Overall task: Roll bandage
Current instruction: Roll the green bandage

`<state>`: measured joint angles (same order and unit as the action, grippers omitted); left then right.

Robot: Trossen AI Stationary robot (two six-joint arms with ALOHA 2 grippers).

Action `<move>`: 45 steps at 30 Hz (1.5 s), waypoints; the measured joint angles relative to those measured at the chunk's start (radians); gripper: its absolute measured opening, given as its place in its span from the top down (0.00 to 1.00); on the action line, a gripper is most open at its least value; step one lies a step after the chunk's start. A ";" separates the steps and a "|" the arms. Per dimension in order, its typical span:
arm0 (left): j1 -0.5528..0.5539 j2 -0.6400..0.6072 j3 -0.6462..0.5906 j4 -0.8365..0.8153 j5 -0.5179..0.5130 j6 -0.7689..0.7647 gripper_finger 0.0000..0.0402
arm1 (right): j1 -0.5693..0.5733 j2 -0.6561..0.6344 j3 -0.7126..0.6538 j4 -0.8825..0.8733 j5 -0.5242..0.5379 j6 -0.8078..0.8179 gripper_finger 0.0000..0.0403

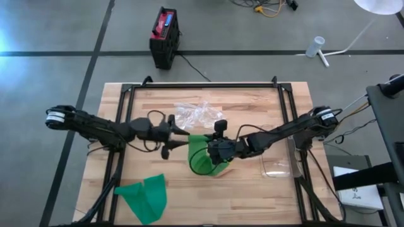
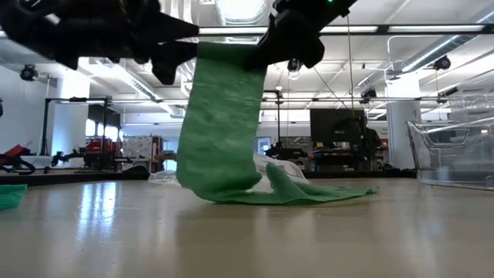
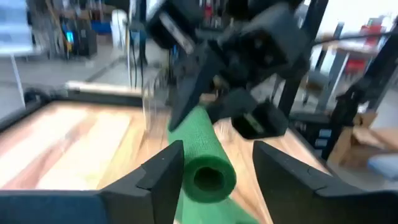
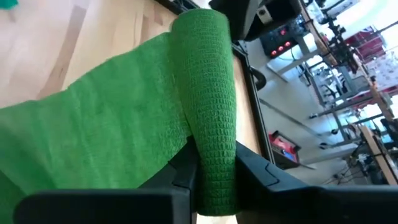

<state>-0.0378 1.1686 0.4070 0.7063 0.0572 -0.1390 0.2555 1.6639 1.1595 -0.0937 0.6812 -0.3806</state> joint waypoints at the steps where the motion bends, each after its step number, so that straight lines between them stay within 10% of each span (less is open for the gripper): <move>1: 0.000 0.008 0.023 -0.045 0.000 0.000 0.52 | -0.001 0.000 0.000 -0.005 0.002 -0.003 0.86; 15: 0.000 0.061 0.222 -0.394 -0.098 0.011 0.54 | 0.000 -0.001 0.000 -0.004 0.076 -0.023 0.86; 45: -0.001 0.041 0.154 -0.220 -0.064 -0.116 0.65 | 0.010 -0.001 0.007 0.055 0.075 -0.057 0.87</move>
<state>-0.0384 1.2096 0.5606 0.4868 -0.0064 -0.2547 0.2653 1.6627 1.1662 -0.0386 0.7563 -0.4377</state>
